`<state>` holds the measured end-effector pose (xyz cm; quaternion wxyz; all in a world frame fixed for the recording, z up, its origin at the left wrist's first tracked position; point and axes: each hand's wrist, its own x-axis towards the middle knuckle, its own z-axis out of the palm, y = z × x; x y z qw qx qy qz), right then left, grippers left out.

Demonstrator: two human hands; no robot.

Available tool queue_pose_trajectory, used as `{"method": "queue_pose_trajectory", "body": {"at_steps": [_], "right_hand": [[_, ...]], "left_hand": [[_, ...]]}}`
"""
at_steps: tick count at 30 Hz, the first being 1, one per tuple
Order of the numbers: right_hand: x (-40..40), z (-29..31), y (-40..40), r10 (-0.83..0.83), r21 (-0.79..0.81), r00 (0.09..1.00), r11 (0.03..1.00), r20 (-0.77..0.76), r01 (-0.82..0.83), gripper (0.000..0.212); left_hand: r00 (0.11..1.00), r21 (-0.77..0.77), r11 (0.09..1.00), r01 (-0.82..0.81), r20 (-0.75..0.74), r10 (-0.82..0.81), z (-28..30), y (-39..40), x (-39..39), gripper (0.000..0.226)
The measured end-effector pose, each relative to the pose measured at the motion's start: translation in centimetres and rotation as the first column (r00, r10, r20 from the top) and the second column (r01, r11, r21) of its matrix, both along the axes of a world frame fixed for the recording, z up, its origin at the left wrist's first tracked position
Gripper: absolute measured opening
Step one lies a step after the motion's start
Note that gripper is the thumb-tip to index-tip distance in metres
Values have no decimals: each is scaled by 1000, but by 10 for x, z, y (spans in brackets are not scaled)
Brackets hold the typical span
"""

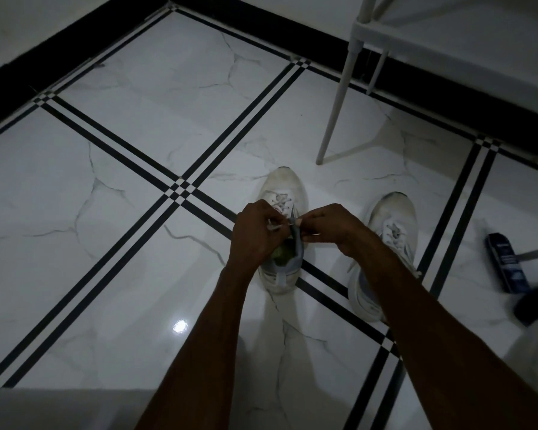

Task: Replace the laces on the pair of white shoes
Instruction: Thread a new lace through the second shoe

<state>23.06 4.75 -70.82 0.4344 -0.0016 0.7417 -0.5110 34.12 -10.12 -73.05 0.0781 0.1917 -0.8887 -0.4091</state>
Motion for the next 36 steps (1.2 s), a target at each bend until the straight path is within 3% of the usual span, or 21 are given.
{"method": "queue_pose_trajectory", "body": {"at_steps": [9, 13, 16, 19, 23, 28, 31, 33, 34, 36], "right_hand": [[-1, 0, -2, 64, 23, 997, 998, -39, -63, 19], [-2, 0, -1, -21, -47, 999, 999, 40, 23, 17], [-1, -4, -4, -8, -48, 997, 999, 73, 12, 9], [2, -8, -11, 14, -20, 997, 1000, 78, -13, 6], [3, -12, -15, 45, 15, 998, 999, 37, -45, 8], [3, -13, -19, 41, 53, 999, 998, 20, -42, 16], [-3, -17, -16, 9, 99, 1000, 995, 29, -12, 14], [-15, -23, -7, 61, 266, 994, 963, -85, -37, 27], [-25, -25, 2, 70, 392, 963, 919, -259, 39, 27], [-40, -20, 21, -32, 417, 819, 849, -573, 325, 14]], "left_hand": [[1000, -167, 986, 0, -27, -5, 2, 9, -1, 21], [999, -142, 989, -50, -20, 47, -4, 10, -1, 22], [996, -165, 982, -94, -22, 92, -8, 8, 0, 12], [983, -152, 971, -185, -39, 181, -5, 9, 3, 16], [993, -256, 959, -122, -35, 117, -1, 17, 13, 8], [992, -368, 928, -54, 86, 92, -3, 29, 14, 39], [987, -348, 937, -32, 137, 84, -6, 31, 12, 45], [983, -325, 945, -46, 152, 100, -8, 32, 14, 44], [982, -317, 947, -56, 155, 110, -8, 33, 15, 43], [983, -323, 943, -81, 131, 130, -7, 36, 17, 40]]}}
